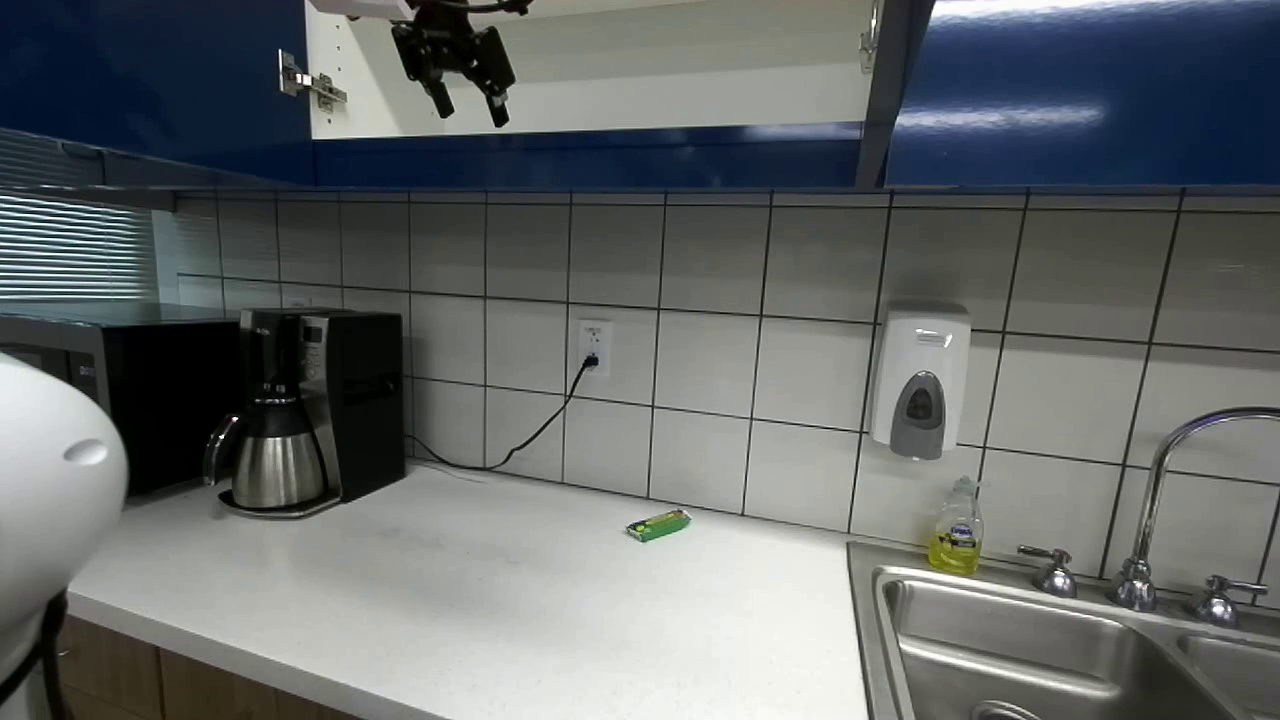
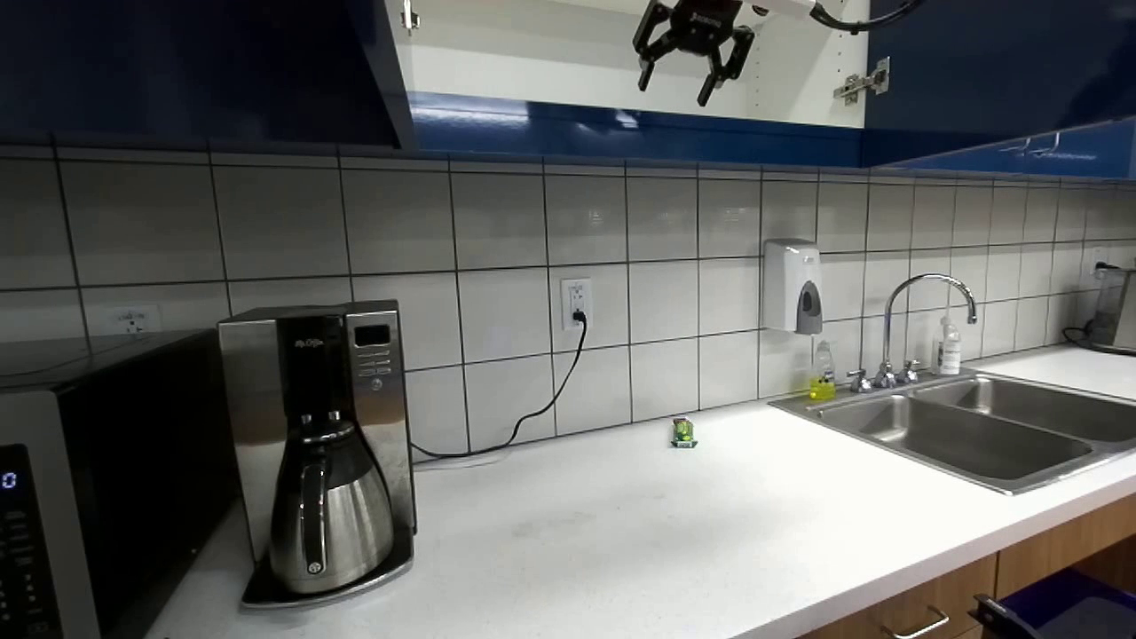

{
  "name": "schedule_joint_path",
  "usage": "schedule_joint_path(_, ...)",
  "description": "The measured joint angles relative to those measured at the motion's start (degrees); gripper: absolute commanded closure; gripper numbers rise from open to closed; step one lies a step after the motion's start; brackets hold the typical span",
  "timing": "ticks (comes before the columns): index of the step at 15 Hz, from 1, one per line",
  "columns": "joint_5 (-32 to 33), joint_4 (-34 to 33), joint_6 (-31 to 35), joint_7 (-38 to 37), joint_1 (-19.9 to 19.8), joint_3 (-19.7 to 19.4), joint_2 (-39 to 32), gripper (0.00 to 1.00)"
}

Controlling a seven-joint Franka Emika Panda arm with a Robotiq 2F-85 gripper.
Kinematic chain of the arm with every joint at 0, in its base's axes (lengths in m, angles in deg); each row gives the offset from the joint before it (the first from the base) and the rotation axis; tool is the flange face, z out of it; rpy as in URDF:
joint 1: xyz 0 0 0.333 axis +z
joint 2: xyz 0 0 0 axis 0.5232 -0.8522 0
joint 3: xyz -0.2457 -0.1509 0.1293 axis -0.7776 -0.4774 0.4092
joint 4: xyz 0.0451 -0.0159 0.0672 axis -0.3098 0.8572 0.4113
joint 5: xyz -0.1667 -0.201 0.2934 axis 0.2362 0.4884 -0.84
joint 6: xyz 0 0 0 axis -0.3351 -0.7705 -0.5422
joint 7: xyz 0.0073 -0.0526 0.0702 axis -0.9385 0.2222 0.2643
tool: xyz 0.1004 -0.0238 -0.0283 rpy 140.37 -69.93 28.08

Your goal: Pick the candy bar and put it into the cupboard

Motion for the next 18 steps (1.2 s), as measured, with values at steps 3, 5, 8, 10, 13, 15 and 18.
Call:
schedule_joint_path(3, -3.61, 3.87, -2.67, 0.83, 0.64, -0.02, 2.23, 0.0)
schedule_joint_path(5, -5.1, 6.06, -4.72, 1.01, 0.98, -0.03, 3.21, 0.0)
schedule_joint_path(8, -6.26, 9.64, -5.82, 1.7, 1.27, -0.03, 4.08, 0.0)
schedule_joint_path(10, -6.57, 12.42, -5.81, 2.67, 1.4, -0.03, 4.24, 0.0)
schedule_joint_path(13, -6.57, 17.07, -5.03, 5.19, 1.41, -0.03, 3.97, 0.0)
schedule_joint_path(15, -6.4, 20.08, -4.21, 7.56, 1.41, -0.04, 3.12, 0.0)
schedule_joint_path(18, -5.92, 23.66, -2.01, 11.44, 1.41, -0.16, -0.16, 0.0)
